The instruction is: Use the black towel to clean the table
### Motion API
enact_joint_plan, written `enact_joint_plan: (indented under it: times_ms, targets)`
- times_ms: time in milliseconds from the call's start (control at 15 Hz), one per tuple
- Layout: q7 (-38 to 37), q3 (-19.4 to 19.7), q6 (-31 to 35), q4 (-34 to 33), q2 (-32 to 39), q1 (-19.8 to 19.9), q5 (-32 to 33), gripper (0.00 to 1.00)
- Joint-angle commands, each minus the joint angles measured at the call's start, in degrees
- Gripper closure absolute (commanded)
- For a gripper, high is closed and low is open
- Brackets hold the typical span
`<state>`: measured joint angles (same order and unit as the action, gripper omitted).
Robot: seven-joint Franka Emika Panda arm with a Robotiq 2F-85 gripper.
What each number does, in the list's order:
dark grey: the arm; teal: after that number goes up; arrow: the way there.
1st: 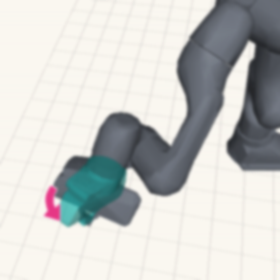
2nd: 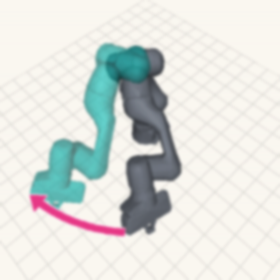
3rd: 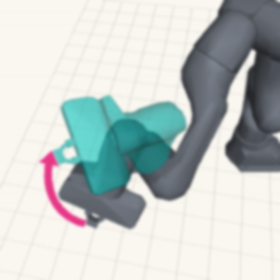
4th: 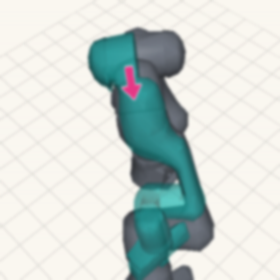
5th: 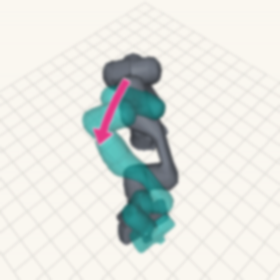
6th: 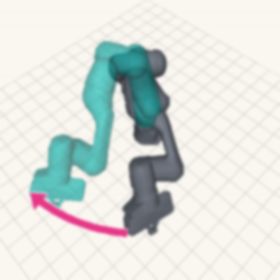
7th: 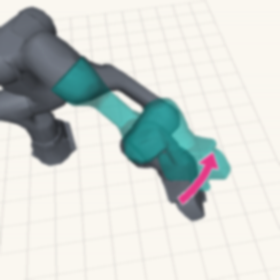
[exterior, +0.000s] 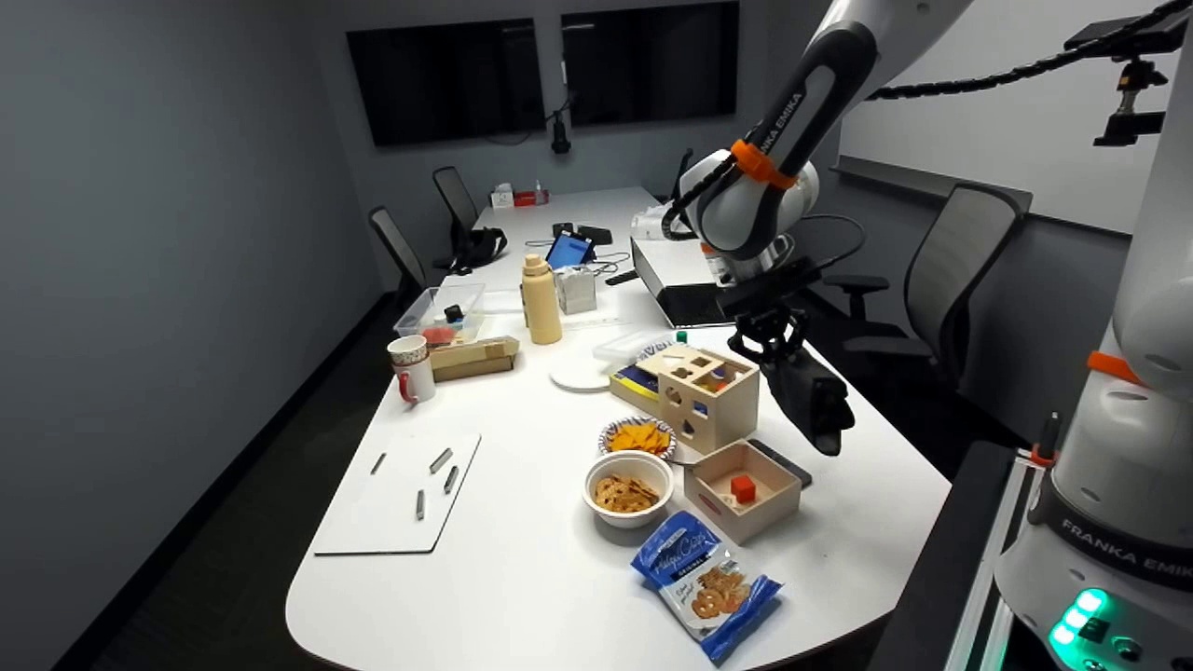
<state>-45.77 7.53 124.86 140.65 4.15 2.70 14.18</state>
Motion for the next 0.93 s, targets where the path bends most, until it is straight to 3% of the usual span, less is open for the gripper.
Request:
enact_joint_plan:
  times_ms: [0,67,533,600,867]
  targets:
    - [2.75,0.01,2.77,2.58,-3.16,1.14,0.54,0.98]
    - [1.49,0.12,1.41,0.77,-0.18,1.36,0.01,0.91]
    - [2.22,-0.32,1.94,0.86,-0.99,1.35,0.00,0.91]
    - [2.22,-0.32,1.94,0.86,-1.00,1.35,0.00,0.98]
    - [8.78,1.14,7.28,1.16,0.66,3.41,-3.56,0.98]
